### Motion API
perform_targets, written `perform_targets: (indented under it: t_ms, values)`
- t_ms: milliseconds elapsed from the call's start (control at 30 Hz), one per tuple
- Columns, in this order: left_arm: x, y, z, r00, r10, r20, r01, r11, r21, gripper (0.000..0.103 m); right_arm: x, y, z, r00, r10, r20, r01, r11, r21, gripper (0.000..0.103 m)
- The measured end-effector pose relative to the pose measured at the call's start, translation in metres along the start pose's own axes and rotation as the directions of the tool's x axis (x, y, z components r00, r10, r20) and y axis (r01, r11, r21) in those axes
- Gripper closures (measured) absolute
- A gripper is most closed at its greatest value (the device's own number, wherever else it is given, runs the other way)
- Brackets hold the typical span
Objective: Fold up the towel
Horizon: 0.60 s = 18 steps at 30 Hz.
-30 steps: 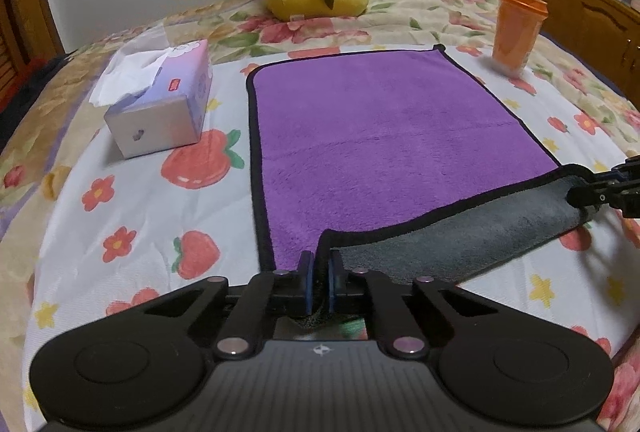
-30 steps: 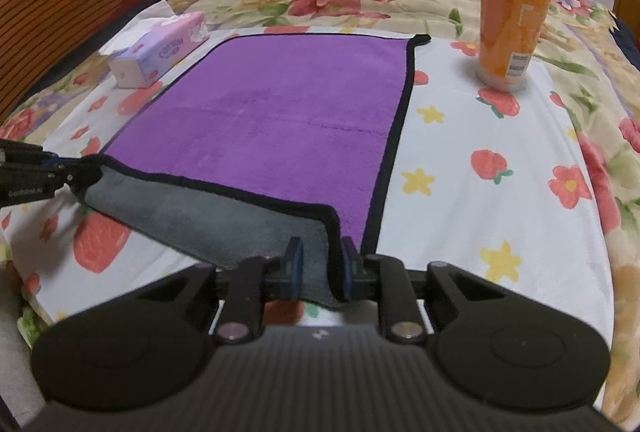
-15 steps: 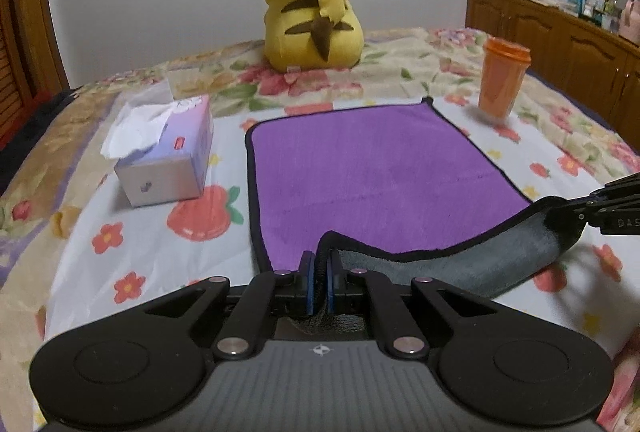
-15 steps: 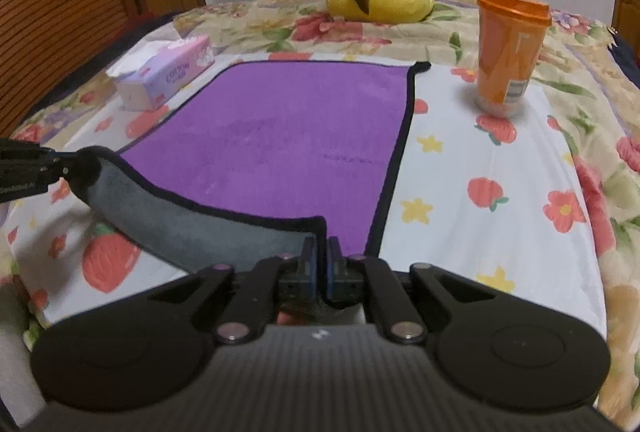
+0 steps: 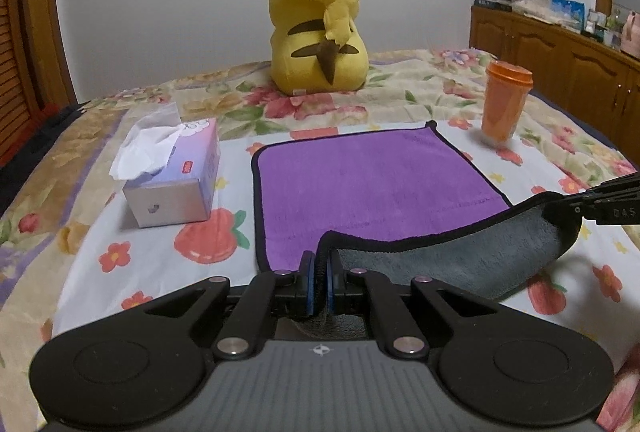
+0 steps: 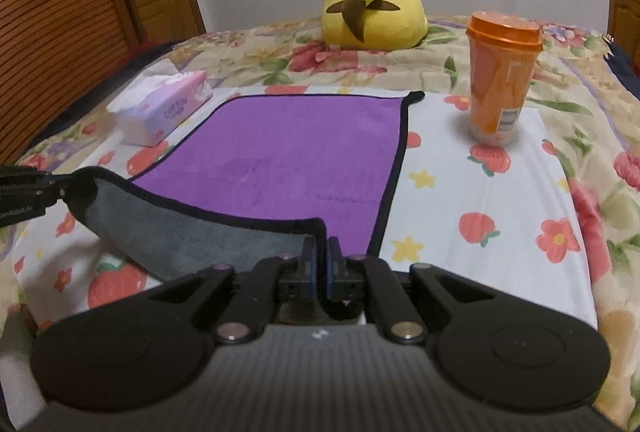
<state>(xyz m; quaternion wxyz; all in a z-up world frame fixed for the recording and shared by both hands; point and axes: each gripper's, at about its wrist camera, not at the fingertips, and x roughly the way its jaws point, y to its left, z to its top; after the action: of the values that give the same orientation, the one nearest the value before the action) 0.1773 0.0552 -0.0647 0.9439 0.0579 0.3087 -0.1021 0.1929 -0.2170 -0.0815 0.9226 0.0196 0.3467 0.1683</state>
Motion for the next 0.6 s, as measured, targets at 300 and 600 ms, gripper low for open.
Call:
perform_targets:
  t_ms: [300,600]
  values:
    - [0.005,0.002,0.004,1.000,0.003,0.018,-0.003,1.000,-0.018,0.094,0.005,-0.003,0.006,1.000,0.008,0.021,-0.008,1.000,-0.006,0.098]
    - [0.011,-0.004,0.011,0.999,-0.002,0.044,0.002,1.000,-0.002,0.094,0.010,-0.005,0.012,0.999,0.011,0.047,-0.010,1.000,-0.022,0.098]
